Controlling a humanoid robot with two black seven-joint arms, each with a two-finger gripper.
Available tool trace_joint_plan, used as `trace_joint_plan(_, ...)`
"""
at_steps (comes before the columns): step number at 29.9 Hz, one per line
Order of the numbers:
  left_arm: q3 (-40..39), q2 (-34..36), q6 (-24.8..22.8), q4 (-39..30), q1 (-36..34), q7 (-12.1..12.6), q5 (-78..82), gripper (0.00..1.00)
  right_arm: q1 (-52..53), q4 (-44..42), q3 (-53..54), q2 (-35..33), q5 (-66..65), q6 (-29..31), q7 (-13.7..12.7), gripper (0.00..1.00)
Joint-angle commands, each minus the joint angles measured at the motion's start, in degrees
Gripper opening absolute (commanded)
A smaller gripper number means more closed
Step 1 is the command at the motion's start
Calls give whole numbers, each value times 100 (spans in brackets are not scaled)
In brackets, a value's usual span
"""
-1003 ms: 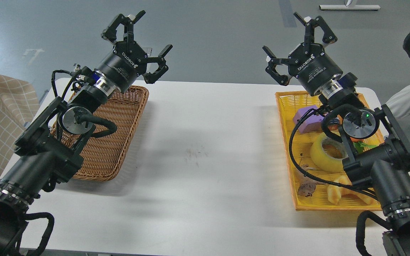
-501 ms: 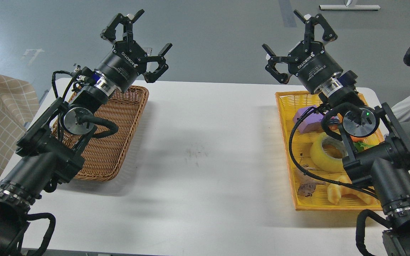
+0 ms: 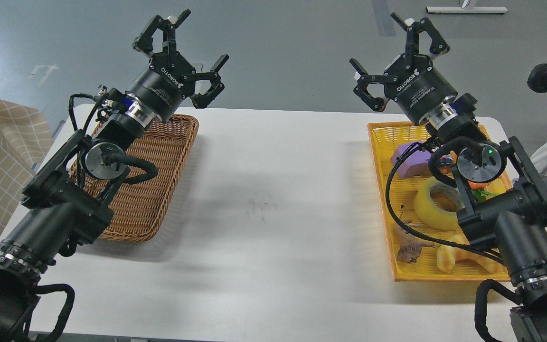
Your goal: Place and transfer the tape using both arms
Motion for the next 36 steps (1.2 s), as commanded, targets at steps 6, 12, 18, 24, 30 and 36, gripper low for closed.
trace_joint_plan(6, 1, -7, 0, -18, -22, 5, 3, 98, 10, 20, -227, -290, -600, 0, 0, 100)
trace_joint_plan(12, 1, -7, 0, -18, -22, 5, 3, 98, 27, 186, -666, -913, -828, 0, 0, 100)
trace_joint_plan(18, 1, -7, 0, -18, -31, 5, 12, 98, 27, 608, -1132, -1616, -1512, 0, 0, 100)
trace_joint_plan(24, 1, -7, 0, -27, -48, 5, 12, 98, 27, 837, -1501, -2196, -2356, 0, -27, 100)
trace_joint_plan(30, 1, 2, 0, -35, -57, 5, 12, 98, 123, 1206, -2125, -2847, -2884, 0, -27, 100)
trace_joint_plan(36, 1, -7, 0, -44, -57, 5, 12, 98, 186, 1259, -2310, -3234, -3184, 0, -27, 100)
